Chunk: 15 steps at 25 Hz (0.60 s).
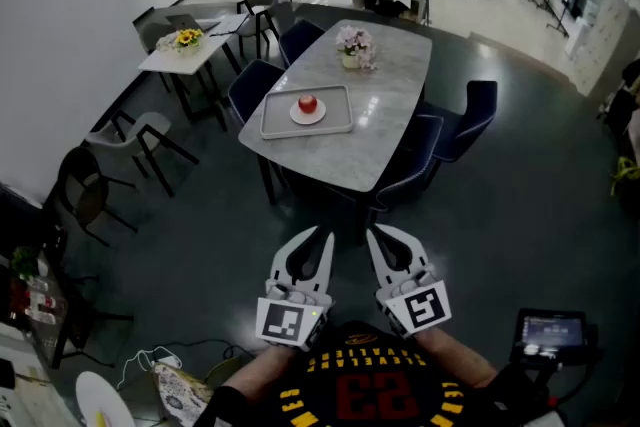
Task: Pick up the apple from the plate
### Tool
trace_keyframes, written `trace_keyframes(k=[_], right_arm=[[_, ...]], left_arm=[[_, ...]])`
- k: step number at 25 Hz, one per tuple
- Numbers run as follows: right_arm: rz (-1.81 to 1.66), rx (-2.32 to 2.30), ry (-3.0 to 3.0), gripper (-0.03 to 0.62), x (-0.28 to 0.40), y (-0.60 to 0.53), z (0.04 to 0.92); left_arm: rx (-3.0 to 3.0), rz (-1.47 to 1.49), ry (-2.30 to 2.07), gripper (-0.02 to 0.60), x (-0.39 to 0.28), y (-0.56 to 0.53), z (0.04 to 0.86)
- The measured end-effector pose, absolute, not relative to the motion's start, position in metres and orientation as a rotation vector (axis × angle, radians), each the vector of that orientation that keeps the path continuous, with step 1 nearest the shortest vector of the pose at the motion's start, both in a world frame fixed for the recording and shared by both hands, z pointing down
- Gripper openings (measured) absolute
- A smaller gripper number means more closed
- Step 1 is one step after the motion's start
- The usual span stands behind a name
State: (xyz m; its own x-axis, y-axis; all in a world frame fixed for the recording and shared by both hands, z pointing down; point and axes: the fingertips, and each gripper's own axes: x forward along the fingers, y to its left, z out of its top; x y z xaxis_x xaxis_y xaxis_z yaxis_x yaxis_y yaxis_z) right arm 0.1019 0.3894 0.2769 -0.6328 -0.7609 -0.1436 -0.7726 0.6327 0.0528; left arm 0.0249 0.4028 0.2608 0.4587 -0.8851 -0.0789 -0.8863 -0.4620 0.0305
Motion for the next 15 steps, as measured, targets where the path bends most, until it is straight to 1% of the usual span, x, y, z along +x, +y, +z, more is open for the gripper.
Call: trace_keyframes(k=[5, 10, 15], right_arm=[[0.194, -1.304, 2.719, 0.006, 0.096, 0.389, 0.267], [0.129, -1.315, 2.712, 0.006, 0.092, 0.376, 0.279], [0.154, -1.372, 2.68, 0.006, 0.093, 0.366, 0.284]], left_arm=[[-2.666, 0.116, 1.643, 0.057, 0.012, 0.405, 0.26], [-2.673, 0.112, 1.614, 0.055, 0.011, 0.398, 0.265], [-2.686, 0.103, 1.602, 0.055, 0.007, 0.386, 0.272]])
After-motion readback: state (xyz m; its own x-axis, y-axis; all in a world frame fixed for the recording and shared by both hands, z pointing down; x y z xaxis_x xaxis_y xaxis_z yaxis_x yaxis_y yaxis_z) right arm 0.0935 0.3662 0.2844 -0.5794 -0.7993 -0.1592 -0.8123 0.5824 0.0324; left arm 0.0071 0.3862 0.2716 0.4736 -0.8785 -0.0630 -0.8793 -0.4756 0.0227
